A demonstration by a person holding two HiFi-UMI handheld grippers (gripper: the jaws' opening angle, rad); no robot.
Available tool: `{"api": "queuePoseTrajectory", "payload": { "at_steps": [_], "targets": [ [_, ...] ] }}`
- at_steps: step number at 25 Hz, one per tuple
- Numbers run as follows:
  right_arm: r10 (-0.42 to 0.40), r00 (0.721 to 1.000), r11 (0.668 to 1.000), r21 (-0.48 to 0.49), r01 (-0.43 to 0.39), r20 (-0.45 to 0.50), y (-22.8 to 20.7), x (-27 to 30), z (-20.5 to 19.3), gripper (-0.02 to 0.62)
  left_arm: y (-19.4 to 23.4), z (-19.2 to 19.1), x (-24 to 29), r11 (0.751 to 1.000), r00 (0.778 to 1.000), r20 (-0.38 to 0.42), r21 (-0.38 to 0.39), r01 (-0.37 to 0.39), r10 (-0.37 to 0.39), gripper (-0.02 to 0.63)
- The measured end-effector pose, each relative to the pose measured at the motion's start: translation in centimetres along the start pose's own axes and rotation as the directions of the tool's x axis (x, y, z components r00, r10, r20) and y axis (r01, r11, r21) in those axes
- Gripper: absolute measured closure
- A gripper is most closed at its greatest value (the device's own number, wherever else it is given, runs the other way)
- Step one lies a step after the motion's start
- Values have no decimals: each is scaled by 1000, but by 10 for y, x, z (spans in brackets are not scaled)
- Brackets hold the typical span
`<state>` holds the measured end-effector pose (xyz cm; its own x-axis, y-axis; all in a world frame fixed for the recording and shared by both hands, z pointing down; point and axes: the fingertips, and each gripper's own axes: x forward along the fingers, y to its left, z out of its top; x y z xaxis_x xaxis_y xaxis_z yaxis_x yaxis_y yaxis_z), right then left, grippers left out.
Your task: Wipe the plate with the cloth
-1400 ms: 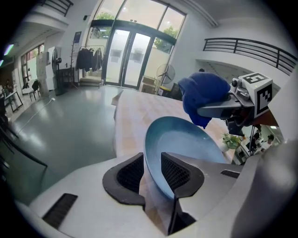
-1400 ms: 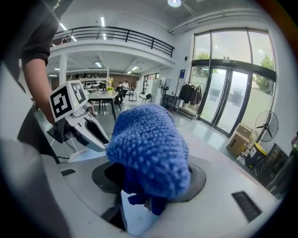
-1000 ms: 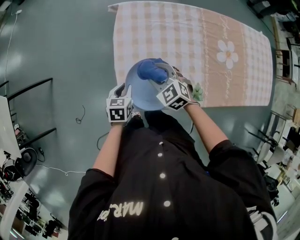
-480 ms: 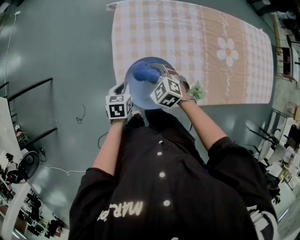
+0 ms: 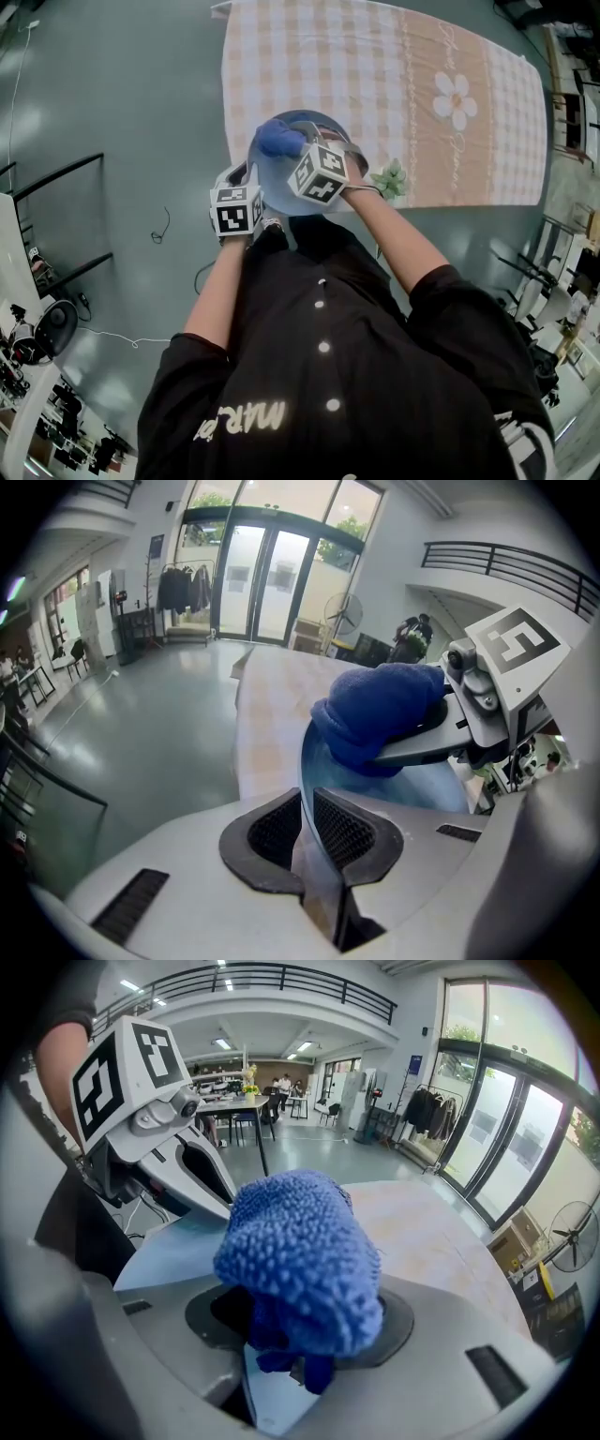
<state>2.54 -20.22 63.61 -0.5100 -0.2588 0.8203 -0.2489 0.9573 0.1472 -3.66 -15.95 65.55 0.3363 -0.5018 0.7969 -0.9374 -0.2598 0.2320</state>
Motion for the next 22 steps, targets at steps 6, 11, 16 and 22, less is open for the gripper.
{"api": "queuePoseTrajectory", "payload": {
  "at_steps": [6,11,16,22],
  "targets": [
    [37,999,999,26,-36,-33,3,9,-4,393,-2,-1,-1,1000,1000,-3,-3,16,-16,550],
    [60,996,998,36,-58,-63,3,15,-5,393,-1,-2,-1,1000,1000,-3,-7,10,-10,551],
    [67,995,997,46,-64,-79,2,17,-6,393,-1,-1,0,1000,1000,-2,-16,5,-5,551],
    [50,993,998,46,-45,-106,0,17,-9,393,-1,-1,0,1000,1000,3,-23,0,0,552]
  ]
}}
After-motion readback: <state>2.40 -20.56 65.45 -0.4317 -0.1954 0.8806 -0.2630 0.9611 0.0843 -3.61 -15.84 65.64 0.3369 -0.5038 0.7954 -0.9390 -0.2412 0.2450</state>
